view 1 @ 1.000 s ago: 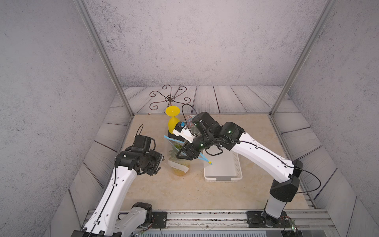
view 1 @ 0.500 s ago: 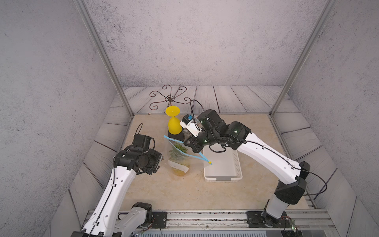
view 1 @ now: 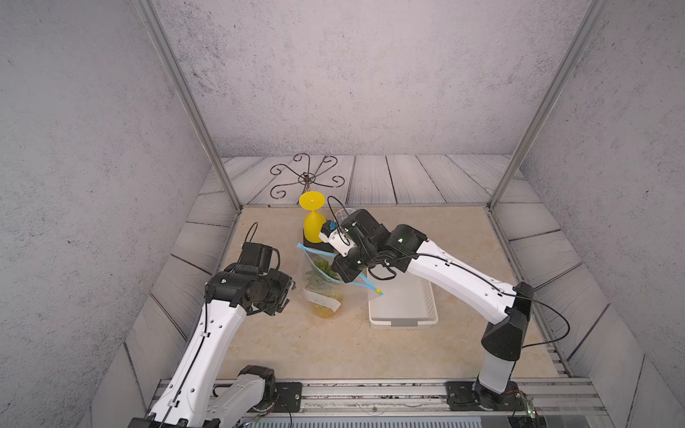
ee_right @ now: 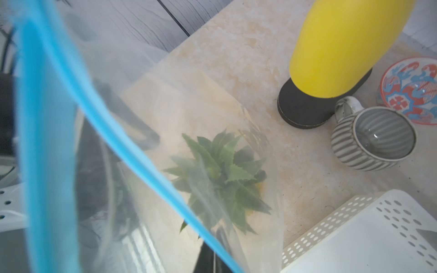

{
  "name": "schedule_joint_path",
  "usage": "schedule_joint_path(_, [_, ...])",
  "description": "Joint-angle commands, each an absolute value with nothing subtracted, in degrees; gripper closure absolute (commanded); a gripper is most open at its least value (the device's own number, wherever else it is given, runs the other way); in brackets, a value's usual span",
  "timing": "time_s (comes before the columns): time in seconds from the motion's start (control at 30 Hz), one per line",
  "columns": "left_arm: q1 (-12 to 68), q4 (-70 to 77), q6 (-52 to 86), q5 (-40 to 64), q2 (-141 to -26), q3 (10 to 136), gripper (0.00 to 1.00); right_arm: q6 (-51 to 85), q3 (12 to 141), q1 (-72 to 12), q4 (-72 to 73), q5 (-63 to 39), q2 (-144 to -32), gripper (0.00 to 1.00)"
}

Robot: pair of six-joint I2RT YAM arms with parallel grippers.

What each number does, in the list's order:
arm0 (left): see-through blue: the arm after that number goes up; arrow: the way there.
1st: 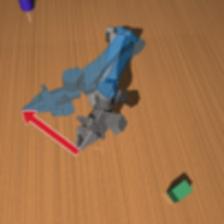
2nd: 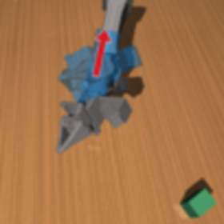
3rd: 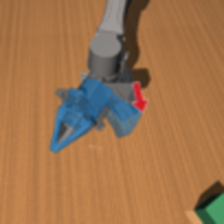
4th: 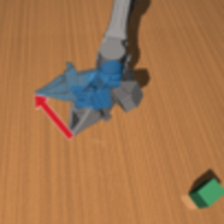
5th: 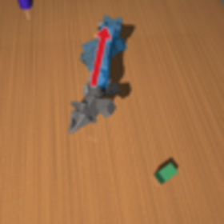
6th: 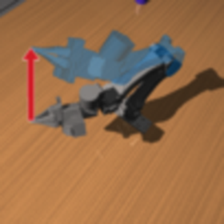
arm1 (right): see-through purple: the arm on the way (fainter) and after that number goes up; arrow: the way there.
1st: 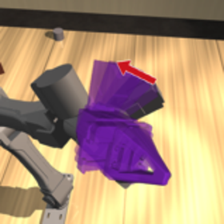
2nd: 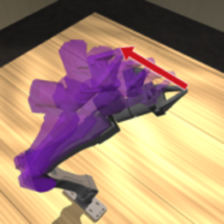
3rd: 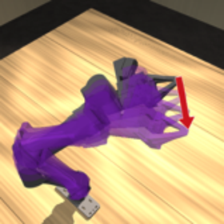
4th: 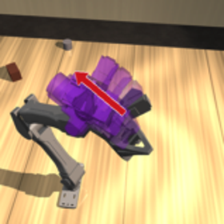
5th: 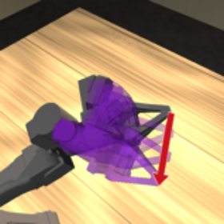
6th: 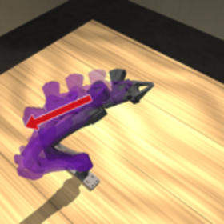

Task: Open the zip-top bag and take out the pineapple
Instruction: Pick up the pineapple from the zipper food storage bag.

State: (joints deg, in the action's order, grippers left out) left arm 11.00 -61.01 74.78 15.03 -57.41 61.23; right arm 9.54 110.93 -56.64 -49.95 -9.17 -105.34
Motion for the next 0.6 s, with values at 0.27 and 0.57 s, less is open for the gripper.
schedule_joint_path(0.27, [10.8,-61.0,74.9,14.2,-56.9,58.9,0.56,18.0,116.6,-59.2,-48.0,-1.2,-111.7,0.36])
schedule_joint_path(0.57, [10.8,-60.3,74.9,14.8,-56.8,57.9,0.56,19.3,119.3,-60.3,-50.1,4.2,-115.7,0.26])
